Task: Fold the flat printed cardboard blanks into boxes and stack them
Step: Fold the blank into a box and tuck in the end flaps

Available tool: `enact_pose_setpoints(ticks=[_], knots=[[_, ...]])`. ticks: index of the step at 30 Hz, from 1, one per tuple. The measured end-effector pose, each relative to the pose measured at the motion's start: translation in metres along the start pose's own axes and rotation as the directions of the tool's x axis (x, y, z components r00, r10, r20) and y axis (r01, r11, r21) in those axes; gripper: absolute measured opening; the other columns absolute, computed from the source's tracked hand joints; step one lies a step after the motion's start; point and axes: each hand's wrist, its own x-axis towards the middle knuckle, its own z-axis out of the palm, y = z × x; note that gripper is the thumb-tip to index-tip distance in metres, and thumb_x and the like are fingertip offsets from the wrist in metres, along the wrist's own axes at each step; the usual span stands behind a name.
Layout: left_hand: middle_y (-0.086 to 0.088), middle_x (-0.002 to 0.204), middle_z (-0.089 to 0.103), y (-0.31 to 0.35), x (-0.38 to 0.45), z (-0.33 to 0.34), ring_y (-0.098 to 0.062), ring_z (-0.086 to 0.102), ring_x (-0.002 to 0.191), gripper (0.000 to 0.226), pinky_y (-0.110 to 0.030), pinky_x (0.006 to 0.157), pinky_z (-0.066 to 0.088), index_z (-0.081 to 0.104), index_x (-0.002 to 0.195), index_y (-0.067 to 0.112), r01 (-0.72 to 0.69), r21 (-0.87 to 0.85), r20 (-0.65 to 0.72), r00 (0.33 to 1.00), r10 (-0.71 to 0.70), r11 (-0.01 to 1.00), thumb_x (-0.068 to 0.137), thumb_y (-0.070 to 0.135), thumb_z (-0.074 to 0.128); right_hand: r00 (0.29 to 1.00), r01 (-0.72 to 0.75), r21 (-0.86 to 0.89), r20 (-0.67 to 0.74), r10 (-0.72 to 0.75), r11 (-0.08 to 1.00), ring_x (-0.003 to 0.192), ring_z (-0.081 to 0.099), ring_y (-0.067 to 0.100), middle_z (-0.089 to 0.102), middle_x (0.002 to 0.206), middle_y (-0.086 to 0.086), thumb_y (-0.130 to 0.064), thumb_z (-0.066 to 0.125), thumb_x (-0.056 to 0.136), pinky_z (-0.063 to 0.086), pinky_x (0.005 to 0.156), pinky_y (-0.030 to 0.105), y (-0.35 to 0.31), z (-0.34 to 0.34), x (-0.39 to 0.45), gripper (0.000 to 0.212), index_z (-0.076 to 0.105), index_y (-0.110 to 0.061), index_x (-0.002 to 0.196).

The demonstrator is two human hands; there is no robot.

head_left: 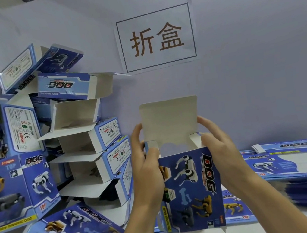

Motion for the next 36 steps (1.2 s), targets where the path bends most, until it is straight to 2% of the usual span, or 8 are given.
enact_pose_setpoints(ticks=[4, 9, 14, 18, 22, 28, 33, 36], knots=[[0.003, 0.091, 0.063, 0.0, 0.0, 0.001, -0.013, 0.059, 0.069, 0.02, -0.021, 0.046, 0.042, 0.058, 0.086, 0.029, -0.065, 0.001, -0.061, 0.996, 0.065, 0.998, 0.099, 0.018, 0.049, 0.999, 0.039, 0.001, -0.012, -0.039, 0.999, 0.059, 0.058, 0.033, 0.059, 0.07, 0.015, -0.019, 0.038, 0.104, 0.05, 0.052, 0.035, -0.003, 0.002, -0.003, 0.034, 0.063, -0.034, 0.087], [0.002, 0.12, 0.068, -0.005, 0.0, -0.004, -0.022, 0.066, 0.112, 0.032, -0.048, 0.088, 0.055, 0.058, 0.085, 0.015, -0.011, -0.238, -0.092, 0.996, -0.011, 0.971, 0.094, 0.038, 0.039, 0.996, -0.01, 0.18, 0.086, -0.006, 0.984, 0.074, 0.069, 0.031, 0.074, 0.089, 0.017, -0.031, 0.033, 0.098, 0.056, 0.065, 0.041, 0.001, -0.002, -0.009, 0.041, 0.073, -0.02, 0.095], [0.017, 0.111, 0.063, -0.005, -0.003, -0.008, -0.022, 0.069, 0.103, 0.025, -0.047, 0.07, 0.062, 0.054, 0.097, 0.027, -0.052, -0.104, 0.035, 0.998, 0.056, 0.993, 0.084, 0.049, 0.058, 0.984, 0.045, 0.122, 0.165, -0.065, 0.992, 0.079, 0.072, 0.029, 0.074, 0.094, 0.01, -0.045, 0.05, 0.083, 0.06, 0.067, 0.041, -0.002, 0.0, -0.014, 0.031, 0.065, -0.026, 0.102], [-0.008, 0.099, 0.062, 0.0, -0.007, -0.006, -0.047, 0.063, 0.091, 0.018, -0.067, 0.07, 0.052, 0.054, 0.102, 0.034, -0.096, -0.033, 0.046, 0.994, 0.097, 0.995, 0.086, 0.041, 0.059, 0.984, 0.13, 0.04, 0.116, -0.134, 0.991, 0.077, 0.074, 0.028, 0.074, 0.089, 0.006, -0.039, 0.058, 0.081, 0.061, 0.062, 0.035, -0.004, 0.005, -0.014, 0.02, 0.062, -0.033, 0.1], [-0.004, 0.116, 0.061, 0.004, -0.007, -0.005, -0.04, 0.065, 0.095, 0.024, -0.063, 0.073, 0.055, 0.057, 0.108, 0.037, -0.101, 0.015, 0.046, 0.994, 0.101, 0.995, 0.085, 0.041, 0.061, 0.983, 0.174, 0.02, 0.06, -0.175, 0.984, 0.086, 0.072, 0.032, 0.068, 0.105, 0.014, -0.041, 0.061, 0.08, 0.06, 0.075, 0.046, -0.004, 0.006, -0.013, 0.019, 0.064, -0.047, 0.098], [-0.013, 0.117, 0.061, 0.003, -0.002, -0.011, -0.035, 0.071, 0.096, 0.017, -0.068, 0.07, 0.055, 0.064, 0.1, 0.029, -0.052, -0.028, 0.125, 0.991, 0.055, 0.998, 0.083, 0.033, 0.066, 0.989, 0.117, 0.144, 0.076, -0.129, 0.983, 0.079, 0.074, 0.033, 0.072, 0.094, 0.007, -0.03, 0.063, 0.082, 0.06, 0.058, 0.038, -0.001, -0.001, -0.01, 0.014, 0.065, -0.028, 0.096], [0.012, 0.129, 0.058, 0.0, 0.005, -0.017, -0.033, 0.055, 0.128, 0.019, -0.055, 0.092, 0.055, 0.073, 0.092, 0.036, -0.021, -0.017, 0.188, 0.982, 0.024, 1.0, 0.076, 0.046, 0.07, 0.993, 0.063, 0.234, 0.079, -0.083, 0.97, 0.077, 0.073, 0.033, 0.075, 0.092, 0.0, -0.02, 0.063, 0.075, 0.06, 0.058, 0.037, 0.0, -0.005, -0.008, 0.013, 0.07, -0.019, 0.087], [0.005, 0.13, 0.061, -0.002, 0.007, -0.02, -0.031, 0.057, 0.127, 0.027, -0.055, 0.096, 0.052, 0.075, 0.096, 0.029, 0.017, -0.086, 0.22, 0.975, 0.002, 0.996, 0.079, 0.049, 0.069, 0.996, 0.017, 0.302, 0.076, -0.041, 0.953, 0.078, 0.073, 0.03, 0.075, 0.095, 0.0, -0.016, 0.064, 0.072, 0.06, 0.058, 0.035, 0.0, -0.004, -0.009, 0.012, 0.072, -0.016, 0.081]])
